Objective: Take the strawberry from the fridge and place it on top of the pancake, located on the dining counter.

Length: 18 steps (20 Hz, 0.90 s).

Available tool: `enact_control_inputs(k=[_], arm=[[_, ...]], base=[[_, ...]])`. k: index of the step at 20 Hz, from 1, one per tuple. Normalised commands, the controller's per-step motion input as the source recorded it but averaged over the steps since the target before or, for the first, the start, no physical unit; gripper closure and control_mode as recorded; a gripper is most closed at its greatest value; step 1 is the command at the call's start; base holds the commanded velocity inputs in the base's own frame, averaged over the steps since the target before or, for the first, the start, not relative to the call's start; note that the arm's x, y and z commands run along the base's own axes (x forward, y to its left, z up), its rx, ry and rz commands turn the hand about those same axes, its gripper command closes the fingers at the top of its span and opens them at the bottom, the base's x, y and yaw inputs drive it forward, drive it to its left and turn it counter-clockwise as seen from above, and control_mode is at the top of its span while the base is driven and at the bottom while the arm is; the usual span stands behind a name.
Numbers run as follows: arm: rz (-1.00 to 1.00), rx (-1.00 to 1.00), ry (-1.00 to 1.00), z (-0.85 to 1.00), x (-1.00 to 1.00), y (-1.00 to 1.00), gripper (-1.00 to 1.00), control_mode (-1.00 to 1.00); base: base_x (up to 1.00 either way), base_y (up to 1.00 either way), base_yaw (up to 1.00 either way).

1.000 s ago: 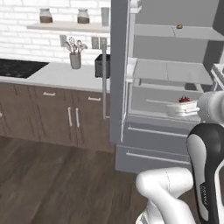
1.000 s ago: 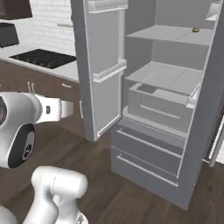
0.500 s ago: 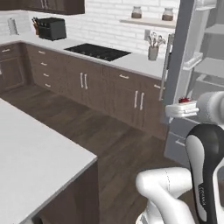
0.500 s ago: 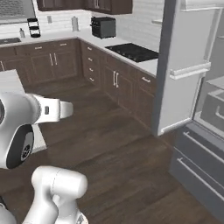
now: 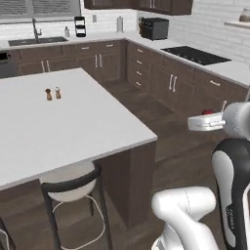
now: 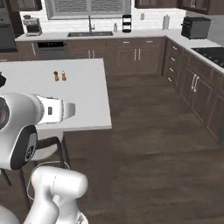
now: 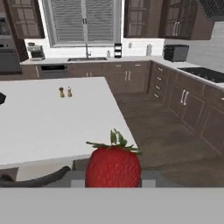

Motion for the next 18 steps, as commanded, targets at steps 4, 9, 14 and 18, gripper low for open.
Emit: enact_control_inputs(k=[4,9,14,18], arm=[[0.00,0.00,0.00,0.00,0.00,0.00,1.00,1.00],[0.00,0.00,0.00,0.00,0.00,0.00,1.00,1.00],[0.00,0.00,0.00,0.00,0.00,0.00,1.00,1.00],[0.00,0.00,0.00,0.00,0.00,0.00,1.00,1.00]], base=[[-0.61,0.94,0.62],[-0.49,1.00,0.58],[-0.32,1.00,0.53],[0.02,1.00,0.38]])
